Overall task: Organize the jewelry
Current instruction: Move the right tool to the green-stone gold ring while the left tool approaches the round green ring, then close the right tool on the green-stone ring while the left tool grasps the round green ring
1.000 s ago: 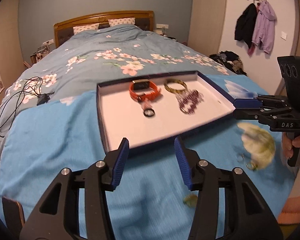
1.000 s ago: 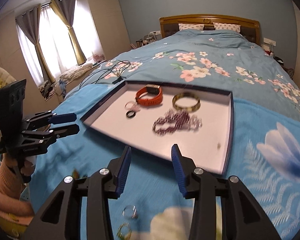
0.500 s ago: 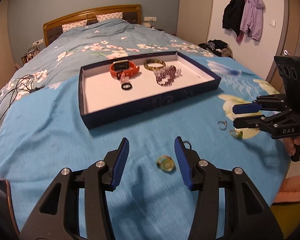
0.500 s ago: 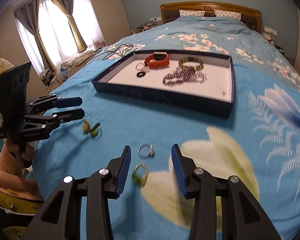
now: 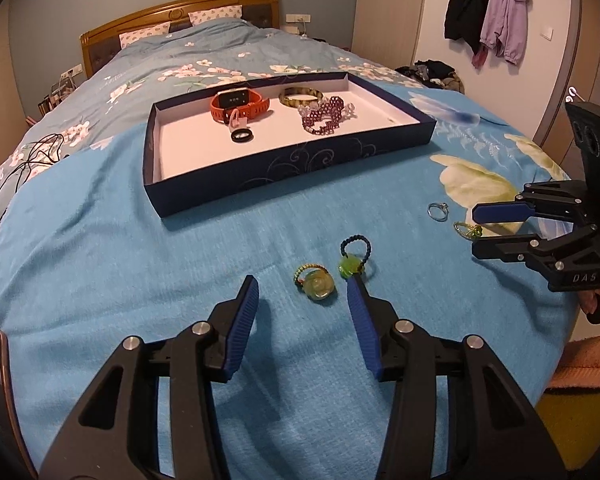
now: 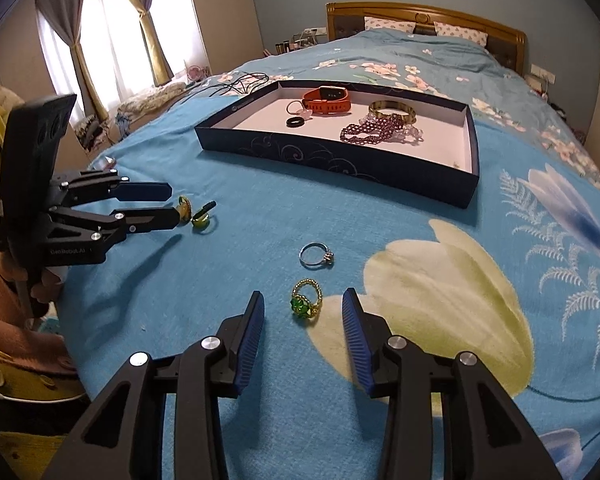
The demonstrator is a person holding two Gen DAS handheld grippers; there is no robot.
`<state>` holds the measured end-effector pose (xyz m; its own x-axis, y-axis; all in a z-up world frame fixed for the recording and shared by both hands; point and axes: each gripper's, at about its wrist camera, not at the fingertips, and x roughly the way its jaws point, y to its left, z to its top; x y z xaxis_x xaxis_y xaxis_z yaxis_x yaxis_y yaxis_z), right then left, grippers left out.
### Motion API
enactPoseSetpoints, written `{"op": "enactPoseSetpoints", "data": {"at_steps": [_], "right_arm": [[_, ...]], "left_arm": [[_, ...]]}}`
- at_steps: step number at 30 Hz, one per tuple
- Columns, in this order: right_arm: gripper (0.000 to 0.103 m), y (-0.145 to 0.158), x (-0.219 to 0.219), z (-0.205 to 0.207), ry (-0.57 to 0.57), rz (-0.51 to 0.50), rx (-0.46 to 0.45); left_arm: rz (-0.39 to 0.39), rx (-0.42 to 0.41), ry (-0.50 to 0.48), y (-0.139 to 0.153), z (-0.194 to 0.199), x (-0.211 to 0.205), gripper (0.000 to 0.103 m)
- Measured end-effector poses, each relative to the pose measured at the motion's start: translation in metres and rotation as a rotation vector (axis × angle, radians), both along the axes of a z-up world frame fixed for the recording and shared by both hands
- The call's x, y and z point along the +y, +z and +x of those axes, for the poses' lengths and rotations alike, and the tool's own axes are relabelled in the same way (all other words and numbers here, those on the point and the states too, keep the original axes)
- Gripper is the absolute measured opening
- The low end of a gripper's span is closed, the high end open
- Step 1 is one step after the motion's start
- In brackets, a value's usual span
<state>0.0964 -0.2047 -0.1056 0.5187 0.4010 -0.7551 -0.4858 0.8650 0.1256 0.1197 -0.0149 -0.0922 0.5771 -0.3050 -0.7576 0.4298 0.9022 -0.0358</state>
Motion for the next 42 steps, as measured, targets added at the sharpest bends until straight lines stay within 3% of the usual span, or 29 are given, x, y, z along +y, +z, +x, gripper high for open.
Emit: {"op": "enactPoseSetpoints", "data": {"at_steps": [8, 16, 42], "right_arm": [[0.026, -0.001, 0.002, -0.006, -0.013, -0.023, -0.027], [0.011, -0.002, 0.001, -0.007, -0.007, -0.016, -0.030], [0.009, 0.023, -0.005, -0.002, -0.020, 0.089, -0.086]], "left_arm": [[0.000, 0.023, -0.015, -0.004, 0.004, -0.005, 0.037], [0.004, 0.023, -0.018, -0.005, 0.004, -0.009, 0.019], [-0.049, -0.021, 0.008, 0.012, -0.001, 0.001, 0.019]]}}
